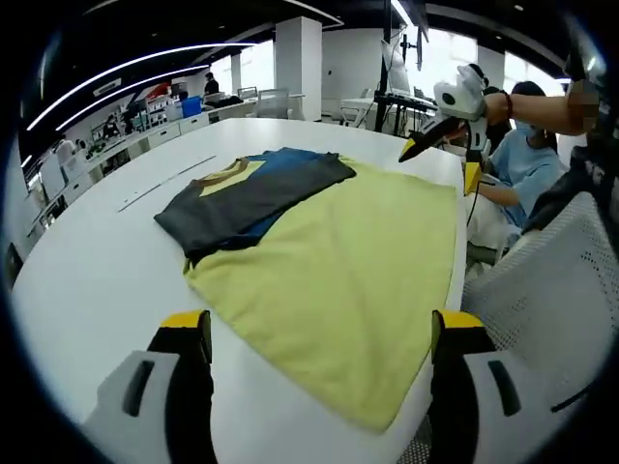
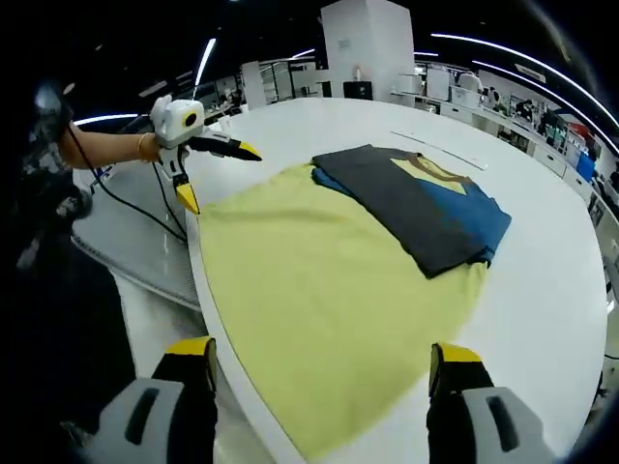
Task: Fold the garment on the visible template until the final outline fits inside the template.
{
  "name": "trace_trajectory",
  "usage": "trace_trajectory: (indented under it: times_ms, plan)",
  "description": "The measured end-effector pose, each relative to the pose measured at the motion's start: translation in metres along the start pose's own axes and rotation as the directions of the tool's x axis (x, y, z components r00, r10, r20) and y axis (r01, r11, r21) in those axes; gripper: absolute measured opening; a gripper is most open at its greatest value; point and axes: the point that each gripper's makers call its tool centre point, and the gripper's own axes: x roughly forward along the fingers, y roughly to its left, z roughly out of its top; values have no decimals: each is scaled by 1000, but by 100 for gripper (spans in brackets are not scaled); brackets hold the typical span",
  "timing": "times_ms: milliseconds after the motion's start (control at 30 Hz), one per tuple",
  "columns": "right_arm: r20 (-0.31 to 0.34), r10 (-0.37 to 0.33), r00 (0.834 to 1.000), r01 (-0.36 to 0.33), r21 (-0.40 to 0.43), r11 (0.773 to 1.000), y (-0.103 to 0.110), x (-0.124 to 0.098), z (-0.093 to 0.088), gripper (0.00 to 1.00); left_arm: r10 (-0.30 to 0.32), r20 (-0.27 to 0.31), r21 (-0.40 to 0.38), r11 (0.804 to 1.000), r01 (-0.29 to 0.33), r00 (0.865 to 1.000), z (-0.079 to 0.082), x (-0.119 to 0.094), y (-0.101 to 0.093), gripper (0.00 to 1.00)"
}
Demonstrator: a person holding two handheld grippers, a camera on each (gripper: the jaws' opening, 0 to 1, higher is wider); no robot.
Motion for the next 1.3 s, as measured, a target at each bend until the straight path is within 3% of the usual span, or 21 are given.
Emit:
trace_trajectory:
  times_ms: [67,267,400,567,967,1300]
  plan:
    - [-32,-2,999,1,-29,1000,1,0,-8,88,-3,-26,16,1000,4,1000,-6,0,-4,89]
    - [-50,-8,999,4,-85,996,6,2,-15,80,-11,-73,76,997,17,997,-19,1,-10,82]
    - [-115,-16,993,-5,-181,983,6,4,-27,73,-18,-113,104,994,29,993,-29,2,-13,79]
    - [-166,0,986,-32,-189,981,7,8,-40,64,-32,-151,114,992,49,988,-39,2,-15,74]
    - [-147,-11,989,-16,-179,984,-2,6,-37,53,-77,-150,118,988,95,986,-37,3,-14,65]
    - [-135,-11,991,-14,-185,983,-7,5,-36,41,-107,-155,143,981,129,982,-35,4,-19,48]
